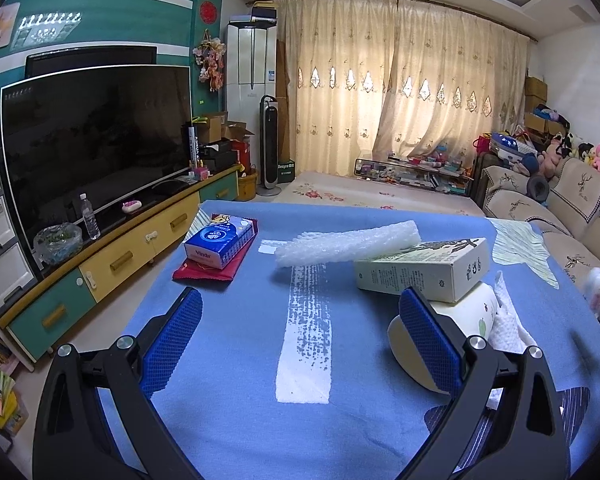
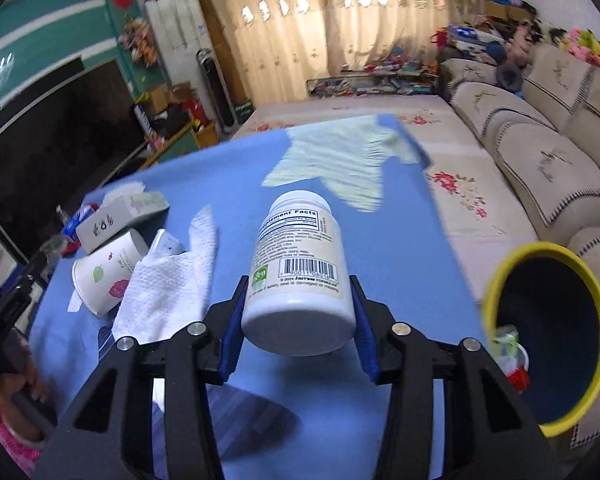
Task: Collect trash
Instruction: 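Carry the pill bottle over the bin and open the right tool, then grasp the white paper towel with the left tool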
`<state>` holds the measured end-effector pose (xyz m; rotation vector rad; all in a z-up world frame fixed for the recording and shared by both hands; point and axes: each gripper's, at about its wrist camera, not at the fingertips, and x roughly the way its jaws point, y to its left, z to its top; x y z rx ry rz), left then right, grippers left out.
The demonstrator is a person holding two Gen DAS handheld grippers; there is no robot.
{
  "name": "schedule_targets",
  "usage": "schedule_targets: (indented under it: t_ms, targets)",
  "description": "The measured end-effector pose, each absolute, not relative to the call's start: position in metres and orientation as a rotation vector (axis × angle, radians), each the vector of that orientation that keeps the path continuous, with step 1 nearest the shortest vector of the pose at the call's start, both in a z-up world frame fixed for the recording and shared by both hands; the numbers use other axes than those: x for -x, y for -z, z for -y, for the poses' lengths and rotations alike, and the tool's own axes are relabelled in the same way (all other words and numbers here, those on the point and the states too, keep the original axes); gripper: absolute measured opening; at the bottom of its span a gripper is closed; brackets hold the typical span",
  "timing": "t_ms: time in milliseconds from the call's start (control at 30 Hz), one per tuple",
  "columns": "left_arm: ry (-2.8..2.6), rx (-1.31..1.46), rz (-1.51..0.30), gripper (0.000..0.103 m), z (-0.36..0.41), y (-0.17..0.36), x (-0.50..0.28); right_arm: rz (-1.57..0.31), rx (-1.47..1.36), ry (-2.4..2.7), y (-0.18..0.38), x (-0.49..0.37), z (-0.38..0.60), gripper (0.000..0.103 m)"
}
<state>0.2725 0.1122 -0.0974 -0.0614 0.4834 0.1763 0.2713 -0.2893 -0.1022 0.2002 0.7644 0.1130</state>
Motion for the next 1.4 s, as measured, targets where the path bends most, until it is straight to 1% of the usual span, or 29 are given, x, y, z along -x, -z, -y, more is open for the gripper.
schedule_targets:
  t_ms: [133,267,433,567,633,667,767,900,967,1133,1267,1400]
  targets:
    - [-0.180,0.056,-0.478,0.097,-0.112,0.096,-0.272,-0.751,-0.254,0.005,0.103,-0.244,0.346,0.045]
    - [-0.174,0.042,-0.456,0.097,-0.109,0.092,-0.268,-0.782,-0.294,0.170,0.121,-0.225,0.409,0.045]
    - [-0.151,0.014,-0.417,0.097,-0.100,0.085,-0.260,-0.823,-0.322,0.267,0.146,-0.217,0.449,0.045]
    - [-0.117,-0.001,-0.393,0.097,-0.094,0.082,-0.254,-0.855,-0.333,0.311,0.163,-0.218,0.463,0.045]
    - [-0.101,-0.009,-0.386,0.097,-0.089,0.080,-0.252,-0.852,-0.343,0.328,0.166,-0.218,0.465,0.050]
    - [-0.094,-0.012,-0.386,0.097,-0.087,0.079,-0.251,-0.846,-0.348,0.328,0.165,-0.218,0.466,0.055]
    - [-0.053,-0.027,-0.387,0.097,-0.076,0.078,-0.249,-0.841,-0.342,0.333,0.167,-0.220,0.470,0.057]
    - [0.030,-0.092,-0.401,0.097,-0.046,0.075,-0.244,-0.847,-0.332,0.314,0.166,-0.222,0.467,0.064]
    - [0.072,-0.126,-0.403,0.097,-0.029,0.073,-0.239,-0.848,-0.320,0.308,0.165,-0.222,0.462,0.065]
    - [0.241,-0.156,-0.502,0.097,0.019,0.074,-0.237,-0.846,-0.325,0.288,0.166,-0.221,0.460,0.065]
    - [0.313,-0.176,-0.600,0.097,0.052,0.089,-0.245,-0.847,-0.338,0.274,0.169,-0.217,0.464,0.067]
    - [0.326,-0.172,-0.687,0.097,0.068,0.103,-0.260,-0.844,-0.356,0.267,0.172,-0.215,0.469,0.067]
